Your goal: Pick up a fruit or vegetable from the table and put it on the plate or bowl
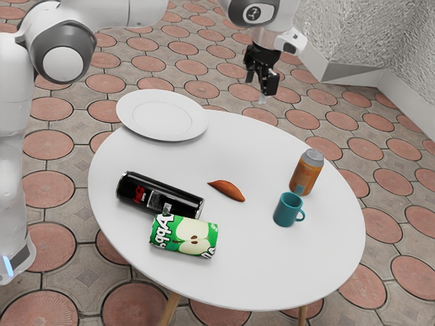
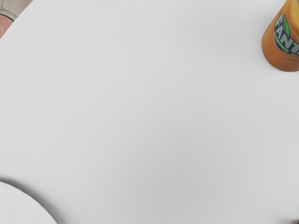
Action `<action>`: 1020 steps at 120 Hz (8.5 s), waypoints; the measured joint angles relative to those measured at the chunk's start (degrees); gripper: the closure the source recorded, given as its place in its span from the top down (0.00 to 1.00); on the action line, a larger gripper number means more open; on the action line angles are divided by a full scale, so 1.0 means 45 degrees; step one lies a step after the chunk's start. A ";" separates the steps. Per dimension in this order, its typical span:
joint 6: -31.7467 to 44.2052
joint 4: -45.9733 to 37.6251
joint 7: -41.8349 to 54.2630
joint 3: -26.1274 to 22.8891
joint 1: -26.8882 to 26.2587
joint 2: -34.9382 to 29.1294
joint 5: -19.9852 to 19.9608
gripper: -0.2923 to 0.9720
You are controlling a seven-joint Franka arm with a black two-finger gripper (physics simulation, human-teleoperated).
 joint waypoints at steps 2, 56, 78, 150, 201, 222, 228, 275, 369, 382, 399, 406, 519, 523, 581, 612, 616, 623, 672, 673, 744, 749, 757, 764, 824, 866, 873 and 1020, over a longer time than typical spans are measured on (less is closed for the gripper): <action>0.0011 -0.0001 -0.0003 0.0000 -0.0001 0.0001 0.0006 0.77; 0.0125 -0.0086 -0.0208 -0.0055 -0.0968 -0.0021 -0.0583 0.77; 0.0131 -0.0117 0.0063 0.0080 -0.0659 -0.0058 -0.0662 0.77; 0.0145 -0.0325 0.0687 -0.0175 -0.1477 0.0447 -0.0986 0.77; 0.0287 -0.2645 0.3634 -0.0005 -0.1419 0.0076 -0.1408 0.77; 0.0315 -0.3040 0.5980 -0.0083 -0.1473 -0.0001 -0.1572 0.77; 0.0319 -0.3060 0.6691 -0.0112 -0.1449 0.0045 -0.1785 0.77; 0.1024 -0.5683 1.1536 -0.0027 -0.2029 -0.0377 -0.2368 0.77; 0.2303 -0.7108 1.5651 0.0503 -0.1991 -0.1194 -0.2770 0.77; 0.2361 -0.7101 1.5886 0.0577 -0.1831 -0.1179 -0.2775 0.77; 0.2403 -0.7088 1.6132 0.0572 -0.1962 -0.1118 -0.2805 0.77; 0.2414 -0.7135 1.6216 0.0580 -0.2024 -0.1135 -0.2814 0.77; 0.2899 -0.7902 1.6835 0.1089 -0.2087 -0.1228 -0.2899 0.77; 0.2903 -0.7868 1.6843 0.1091 -0.2106 -0.1210 -0.2901 0.77; 0.2916 -0.7176 1.6894 0.0988 -0.2122 -0.0876 -0.2890 0.77; 0.2914 -0.6833 1.6813 0.0960 -0.2143 -0.0531 -0.2902 0.77; 0.2914 -0.6687 1.6797 0.0959 -0.2150 -0.0487 -0.2904 0.77; 0.2914 -0.6524 1.6769 0.0958 -0.2153 -0.0435 -0.2906 0.77; 0.2904 -0.6082 1.6596 0.0764 -0.2168 -0.0041 -0.3022 0.77; 0.2904 -0.6083 1.6596 0.0755 -0.2184 -0.0041 -0.3021 0.77; 0.2913 -0.6392 1.6495 0.0684 -0.2270 0.0080 -0.3102 0.77; 0.2913 -0.6425 1.6484 0.0686 -0.2268 0.0080 -0.3125 0.77; 0.2913 -0.6473 1.6468 0.0690 -0.2266 0.0070 -0.3149 0.77; 0.2913 -0.6509 1.6455 0.0689 -0.2260 0.0064 -0.3161 0.77; 0.3180 -0.6820 1.6321 0.0696 -0.2267 0.0103 -0.3291 0.67; 0.3310 -0.6783 1.6080 0.0697 -0.2246 0.0082 -0.3280 0.35; 0.3319 -0.6715 1.6052 0.0701 -0.2229 0.0040 -0.3264 0.35; 0.0025 -0.6694 1.3713 0.1416 0.3153 -0.2701 -0.2639 0.34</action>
